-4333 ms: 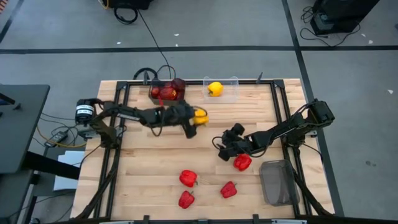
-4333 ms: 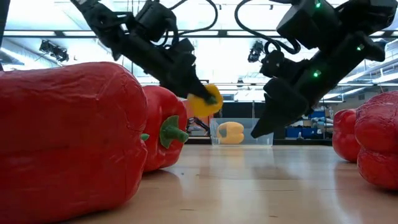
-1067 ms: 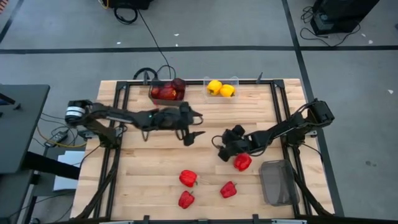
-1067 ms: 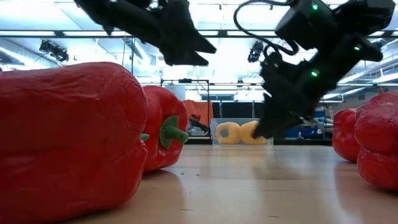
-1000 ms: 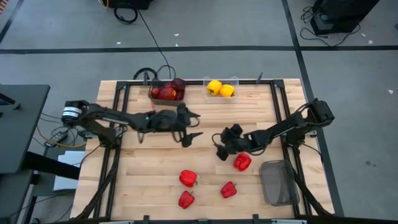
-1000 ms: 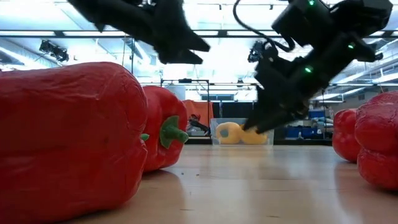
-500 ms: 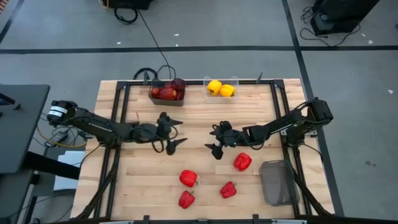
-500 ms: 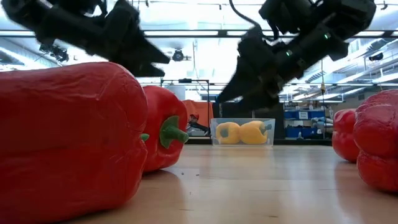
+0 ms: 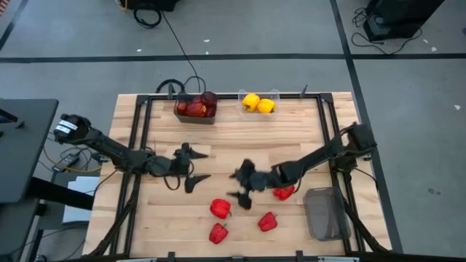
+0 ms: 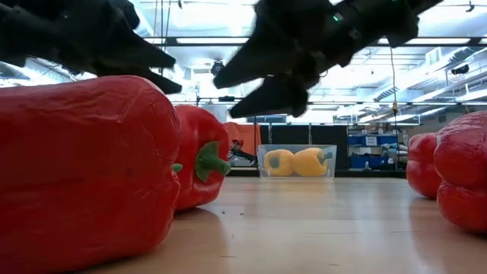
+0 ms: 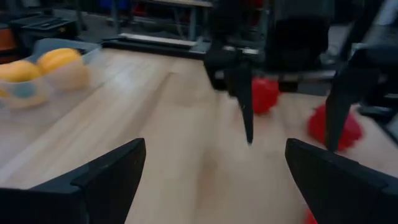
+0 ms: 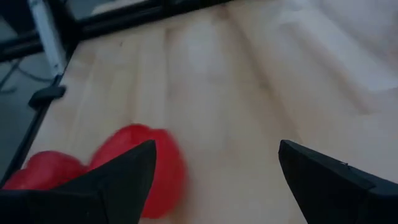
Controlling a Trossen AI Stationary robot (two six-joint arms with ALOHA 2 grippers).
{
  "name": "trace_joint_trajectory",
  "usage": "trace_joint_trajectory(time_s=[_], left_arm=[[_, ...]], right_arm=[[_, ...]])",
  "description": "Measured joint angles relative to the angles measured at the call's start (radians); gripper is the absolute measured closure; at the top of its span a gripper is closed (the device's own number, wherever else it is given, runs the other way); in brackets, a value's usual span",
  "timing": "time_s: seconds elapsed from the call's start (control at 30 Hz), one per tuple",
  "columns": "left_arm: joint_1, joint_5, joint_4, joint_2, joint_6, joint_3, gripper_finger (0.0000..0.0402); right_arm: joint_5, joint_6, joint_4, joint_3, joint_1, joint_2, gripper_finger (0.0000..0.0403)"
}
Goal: Sort produce into baskets
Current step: Put the red bell pepper into the bottom black bin
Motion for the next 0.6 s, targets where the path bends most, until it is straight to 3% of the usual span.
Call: trace_joint_trajectory(time_s=[0.13, 0.37, 0.6], left_arm=[[-0.072, 0.0, -0.006, 0.0, -0.021, 0.001, 0.001], [-0.203, -0.093, -0.076, 0.001, -0.045, 0.001, 0.001], [-0.229, -0.135, -0.145, 0.001, -0.039, 0.001, 0.001]], right_arm=[[0.004, -0.026, -0.119, 0.156, 0.037, 0.101, 0.0054], [-0.018, -0.138, -0.424, 0.411, 0.045, 0.191, 0.0054], [-0.142, -0.157, -0.518, 0.475, 0.042, 0.2, 0.0054]])
